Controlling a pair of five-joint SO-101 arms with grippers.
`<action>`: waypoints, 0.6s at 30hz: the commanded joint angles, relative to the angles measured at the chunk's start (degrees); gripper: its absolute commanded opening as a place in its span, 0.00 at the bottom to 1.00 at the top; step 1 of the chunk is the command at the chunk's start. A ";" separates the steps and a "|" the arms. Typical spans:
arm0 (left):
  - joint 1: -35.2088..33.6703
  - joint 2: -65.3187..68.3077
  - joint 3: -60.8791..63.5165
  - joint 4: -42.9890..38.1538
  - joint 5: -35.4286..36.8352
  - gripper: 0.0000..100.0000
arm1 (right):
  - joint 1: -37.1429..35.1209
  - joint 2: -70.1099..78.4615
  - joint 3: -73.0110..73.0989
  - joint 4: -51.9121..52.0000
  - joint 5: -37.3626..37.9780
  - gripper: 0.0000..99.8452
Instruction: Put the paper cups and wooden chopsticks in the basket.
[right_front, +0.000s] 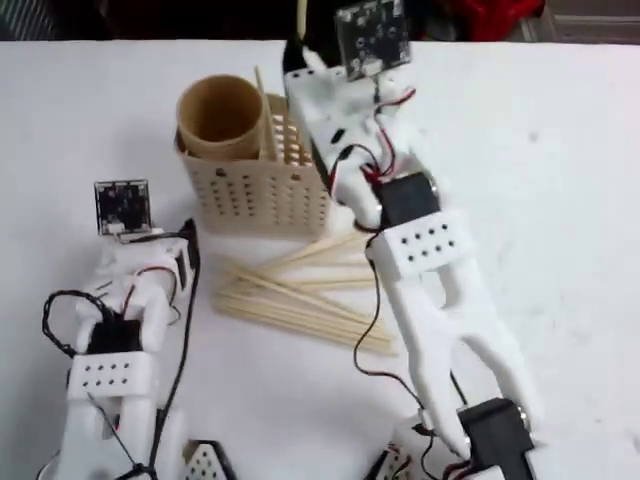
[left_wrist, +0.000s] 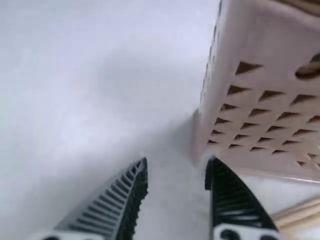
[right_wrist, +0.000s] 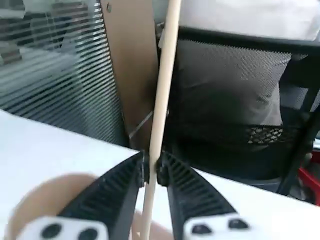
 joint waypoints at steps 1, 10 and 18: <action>0.84 -0.84 -0.44 -1.67 -1.76 0.20 | -0.04 -0.48 4.84 -4.53 2.11 0.01; 1.19 -1.01 0.62 -2.02 -2.02 0.20 | -1.01 -13.23 19.34 -1.45 5.71 0.10; 0.92 -1.10 0.70 -2.02 -2.02 0.20 | -1.01 -29.14 22.59 14.02 5.89 0.25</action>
